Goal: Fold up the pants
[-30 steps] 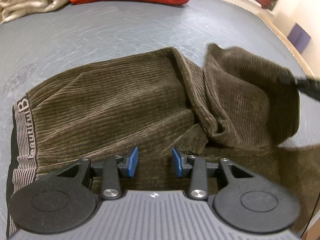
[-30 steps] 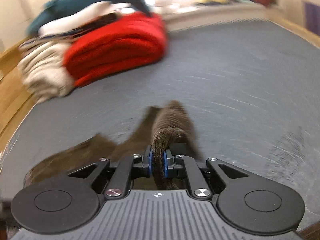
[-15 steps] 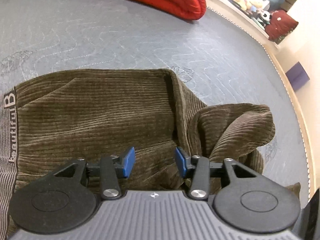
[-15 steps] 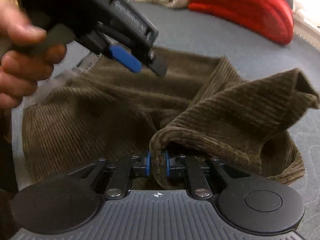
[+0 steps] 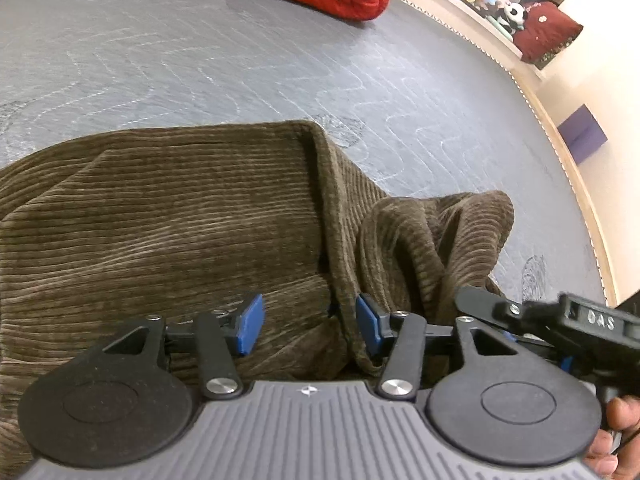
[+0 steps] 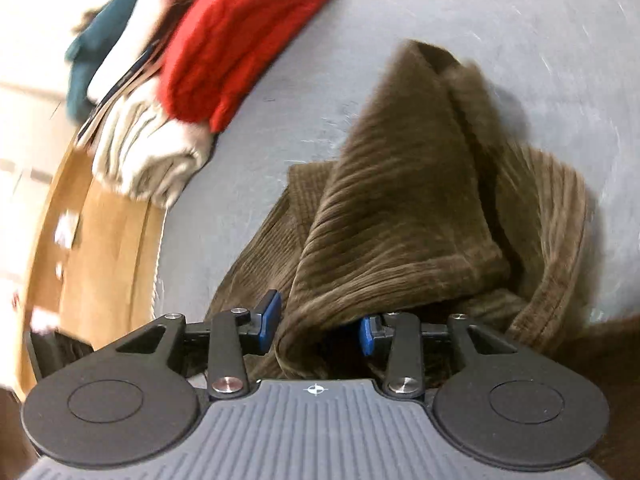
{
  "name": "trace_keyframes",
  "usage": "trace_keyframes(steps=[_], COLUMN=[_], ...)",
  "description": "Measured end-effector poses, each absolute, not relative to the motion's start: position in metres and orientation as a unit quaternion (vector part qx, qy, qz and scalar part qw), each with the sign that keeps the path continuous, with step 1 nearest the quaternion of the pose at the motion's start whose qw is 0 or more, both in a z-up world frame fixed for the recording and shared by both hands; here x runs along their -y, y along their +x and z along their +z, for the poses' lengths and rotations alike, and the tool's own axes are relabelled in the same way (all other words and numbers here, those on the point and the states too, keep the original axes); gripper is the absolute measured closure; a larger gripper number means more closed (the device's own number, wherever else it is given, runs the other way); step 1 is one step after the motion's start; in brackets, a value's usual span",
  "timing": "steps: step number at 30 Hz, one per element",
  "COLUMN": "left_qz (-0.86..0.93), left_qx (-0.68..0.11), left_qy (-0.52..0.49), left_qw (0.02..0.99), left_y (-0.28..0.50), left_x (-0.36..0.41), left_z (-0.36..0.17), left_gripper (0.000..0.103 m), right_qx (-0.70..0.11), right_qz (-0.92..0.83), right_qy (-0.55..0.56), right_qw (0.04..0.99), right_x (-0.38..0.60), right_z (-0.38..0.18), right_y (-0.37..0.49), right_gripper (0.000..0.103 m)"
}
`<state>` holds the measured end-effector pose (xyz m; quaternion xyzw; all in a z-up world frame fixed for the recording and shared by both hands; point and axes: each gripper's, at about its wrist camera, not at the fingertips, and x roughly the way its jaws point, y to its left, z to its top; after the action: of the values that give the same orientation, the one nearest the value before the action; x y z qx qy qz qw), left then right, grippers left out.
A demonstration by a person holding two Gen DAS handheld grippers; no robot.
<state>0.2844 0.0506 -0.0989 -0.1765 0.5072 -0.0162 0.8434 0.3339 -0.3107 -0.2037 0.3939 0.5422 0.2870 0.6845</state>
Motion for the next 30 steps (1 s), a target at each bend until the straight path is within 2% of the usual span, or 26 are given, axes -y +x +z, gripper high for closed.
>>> trace_keyframes(steps=[6, 8, 11, 20, 25, 28, 30], left_qz=[-0.013, -0.01, -0.006, 0.005, 0.001, -0.03, -0.058], left_qx=[-0.502, -0.499, -0.5, -0.493, -0.446, -0.426, -0.427], left_qy=[-0.173, -0.171, -0.168, -0.158, -0.133, -0.112, -0.097], left_qw=[0.847, 0.849, 0.85, 0.855, 0.885, 0.897, 0.897], left_y=[0.292, 0.294, 0.296, 0.303, 0.301, 0.301, 0.302], left_x=[-0.042, -0.042, -0.042, -0.034, -0.026, -0.015, -0.004], left_z=[-0.099, -0.098, -0.1, -0.105, -0.093, -0.089, -0.093], left_gripper=[0.046, 0.046, 0.046, 0.046, 0.049, 0.053, 0.053], right_qx=[-0.556, -0.551, -0.532, -0.47, -0.351, -0.24, -0.221], right_qz=[0.255, 0.244, 0.246, 0.263, 0.199, 0.059, -0.06], right_qy=[0.411, 0.406, 0.384, 0.356, 0.391, 0.447, 0.447], right_qw=[0.677, 0.687, 0.713, 0.764, 0.827, 0.86, 0.864], right_x=[0.303, 0.299, 0.296, 0.327, 0.381, 0.463, 0.507], right_z=[-0.216, -0.212, -0.204, -0.182, -0.162, -0.161, -0.174], right_y=[0.328, 0.332, 0.334, 0.358, 0.377, 0.374, 0.367], right_gripper=[0.065, 0.077, 0.086, 0.095, 0.096, 0.096, 0.096])
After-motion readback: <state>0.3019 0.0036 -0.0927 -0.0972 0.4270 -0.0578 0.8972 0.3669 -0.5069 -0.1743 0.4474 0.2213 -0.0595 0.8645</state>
